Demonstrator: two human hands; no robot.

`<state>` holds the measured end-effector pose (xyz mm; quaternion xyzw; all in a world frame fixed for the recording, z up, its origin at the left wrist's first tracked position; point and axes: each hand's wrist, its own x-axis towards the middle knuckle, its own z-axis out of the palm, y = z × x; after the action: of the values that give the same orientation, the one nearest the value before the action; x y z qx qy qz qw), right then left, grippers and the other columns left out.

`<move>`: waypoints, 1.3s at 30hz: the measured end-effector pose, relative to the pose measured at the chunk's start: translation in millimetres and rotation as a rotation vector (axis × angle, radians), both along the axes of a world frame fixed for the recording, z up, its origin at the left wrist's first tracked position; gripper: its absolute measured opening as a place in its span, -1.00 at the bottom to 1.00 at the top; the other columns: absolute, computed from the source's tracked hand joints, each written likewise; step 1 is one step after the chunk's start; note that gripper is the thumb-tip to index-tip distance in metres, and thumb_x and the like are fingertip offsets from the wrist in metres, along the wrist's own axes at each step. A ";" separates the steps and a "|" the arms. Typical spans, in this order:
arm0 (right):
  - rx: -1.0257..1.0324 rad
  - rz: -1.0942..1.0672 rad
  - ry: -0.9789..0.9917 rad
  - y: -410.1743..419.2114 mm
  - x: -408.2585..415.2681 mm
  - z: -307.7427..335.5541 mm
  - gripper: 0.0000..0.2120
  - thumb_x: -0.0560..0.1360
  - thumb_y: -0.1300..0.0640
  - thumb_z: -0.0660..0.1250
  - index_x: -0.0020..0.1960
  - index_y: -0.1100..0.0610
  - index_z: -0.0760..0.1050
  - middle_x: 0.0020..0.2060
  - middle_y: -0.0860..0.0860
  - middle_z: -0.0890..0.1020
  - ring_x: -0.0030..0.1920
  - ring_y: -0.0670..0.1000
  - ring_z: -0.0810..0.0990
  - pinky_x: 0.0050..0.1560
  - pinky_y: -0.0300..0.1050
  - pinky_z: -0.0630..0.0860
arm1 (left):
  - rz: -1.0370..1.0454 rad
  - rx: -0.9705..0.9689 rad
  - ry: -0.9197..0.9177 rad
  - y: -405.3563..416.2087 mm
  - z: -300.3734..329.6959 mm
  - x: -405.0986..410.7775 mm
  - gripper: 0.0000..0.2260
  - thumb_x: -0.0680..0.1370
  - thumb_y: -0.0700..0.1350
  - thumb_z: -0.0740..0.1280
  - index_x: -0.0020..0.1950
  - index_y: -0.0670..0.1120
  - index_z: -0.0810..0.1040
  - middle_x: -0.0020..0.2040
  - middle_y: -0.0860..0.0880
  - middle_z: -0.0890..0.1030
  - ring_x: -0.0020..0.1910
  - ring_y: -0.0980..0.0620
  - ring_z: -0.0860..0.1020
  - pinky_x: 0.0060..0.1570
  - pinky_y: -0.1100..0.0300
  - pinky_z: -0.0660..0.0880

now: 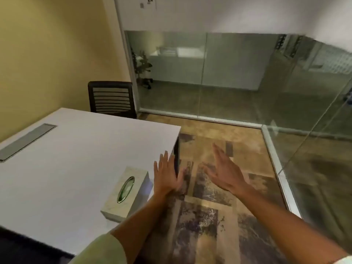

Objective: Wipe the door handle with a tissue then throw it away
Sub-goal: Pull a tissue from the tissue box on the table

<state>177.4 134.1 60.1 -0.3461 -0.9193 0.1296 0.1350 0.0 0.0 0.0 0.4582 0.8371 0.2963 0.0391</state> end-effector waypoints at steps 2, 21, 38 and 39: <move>-0.043 0.048 0.001 0.2 -16.4 -7.1 -0.10 0.48 -0.45 0.02 0.64 -0.03 -0.21 0.63 0.02 0.09 0.58 0.08 0.19 0.43 0.10 0.33 | 0.077 0.001 -0.039 -8.6 -4.3 -8.0 -0.25 0.56 0.44 -0.08 0.63 0.03 0.13 0.68 0.01 -0.05 0.64 0.03 -0.16 0.55 -0.03 -0.34; -0.198 0.513 -0.239 -19.3 -136.6 -74.1 -0.18 0.39 -0.59 -0.03 0.54 -0.21 0.15 0.52 -0.12 0.38 0.44 0.05 0.46 0.33 0.25 0.46 | 0.679 -0.132 -0.164 -109.4 -75.9 -11.3 -0.39 0.57 0.28 0.25 0.54 0.02 0.30 0.60 0.02 0.24 0.60 -0.04 0.17 0.57 -0.11 0.10; -0.343 0.479 -0.343 -93.5 -242.0 -120.9 -0.65 0.54 -0.18 0.22 0.13 -0.04 0.64 0.03 -0.10 0.69 -0.04 -0.06 0.63 -0.04 -0.11 0.57 | 0.664 -0.426 -0.293 -144.7 -129.8 -91.4 -0.02 0.45 0.55 0.00 0.66 -0.04 -0.15 0.66 -0.08 -0.23 0.63 -0.15 -0.25 0.58 -0.15 -0.22; -0.355 0.469 -0.344 -95.9 -249.8 -124.2 -0.66 0.54 -0.17 0.22 0.14 -0.04 0.64 0.04 -0.10 0.69 -0.03 -0.05 0.63 -0.02 -0.10 0.58 | 0.652 -0.451 -0.296 -143.7 -134.6 -98.6 0.05 0.40 0.60 -0.07 0.66 -0.07 -0.21 0.65 -0.11 -0.29 0.62 -0.17 -0.29 0.56 -0.16 -0.25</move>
<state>-72.3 38.1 -64.1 -0.1602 -0.9464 0.2547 -0.1176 -98.6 -143.7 -134.6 0.1018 0.9675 0.1651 0.1625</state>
